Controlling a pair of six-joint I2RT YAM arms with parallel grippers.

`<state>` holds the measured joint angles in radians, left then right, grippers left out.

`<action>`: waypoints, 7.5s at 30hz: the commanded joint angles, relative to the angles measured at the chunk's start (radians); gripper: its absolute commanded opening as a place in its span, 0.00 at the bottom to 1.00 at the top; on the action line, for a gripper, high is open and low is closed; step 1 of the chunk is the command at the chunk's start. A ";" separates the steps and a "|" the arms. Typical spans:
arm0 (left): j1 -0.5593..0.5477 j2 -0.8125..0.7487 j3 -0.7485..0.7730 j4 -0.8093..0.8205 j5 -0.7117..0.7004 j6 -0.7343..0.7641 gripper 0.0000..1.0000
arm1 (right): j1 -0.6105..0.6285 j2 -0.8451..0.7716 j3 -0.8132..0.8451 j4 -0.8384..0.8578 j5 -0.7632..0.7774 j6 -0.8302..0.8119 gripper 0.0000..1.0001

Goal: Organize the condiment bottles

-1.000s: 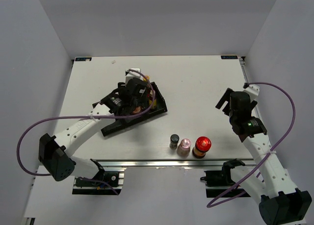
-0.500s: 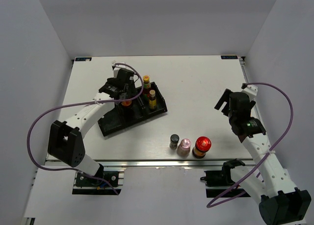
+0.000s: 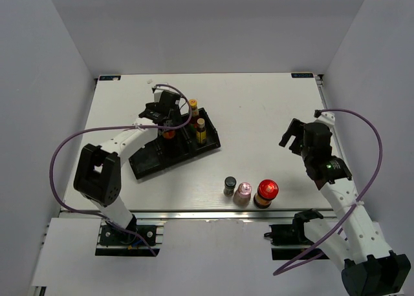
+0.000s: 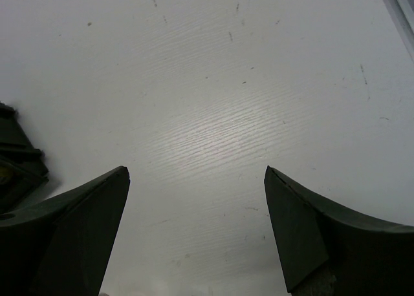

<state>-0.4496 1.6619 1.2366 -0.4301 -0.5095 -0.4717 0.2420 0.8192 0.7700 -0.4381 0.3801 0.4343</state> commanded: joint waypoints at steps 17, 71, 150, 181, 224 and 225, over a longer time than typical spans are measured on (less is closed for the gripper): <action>0.006 -0.024 0.025 0.051 -0.068 -0.016 0.98 | 0.115 -0.048 0.104 -0.252 -0.221 -0.094 0.89; 0.006 -0.482 -0.204 0.002 -0.070 -0.079 0.98 | 0.615 0.127 0.216 -0.662 0.118 0.268 0.27; 0.006 -0.734 -0.332 -0.266 -0.270 -0.417 0.98 | 0.720 1.338 1.353 -0.119 -0.337 -0.342 0.89; -0.481 -0.441 -0.229 0.050 0.406 0.056 0.98 | 0.231 0.146 0.126 -0.057 -0.067 0.087 0.89; -0.753 0.016 -0.046 -0.006 0.252 0.200 0.64 | 0.117 0.021 0.051 -0.094 -0.092 0.041 0.89; -0.752 0.012 -0.048 -0.006 0.250 0.199 0.60 | 0.117 0.023 0.051 -0.094 -0.093 0.041 0.89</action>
<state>-1.2053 1.7187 1.1625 -0.4328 -0.2287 -0.2714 0.3611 0.8497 0.8185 -0.5514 0.2821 0.4866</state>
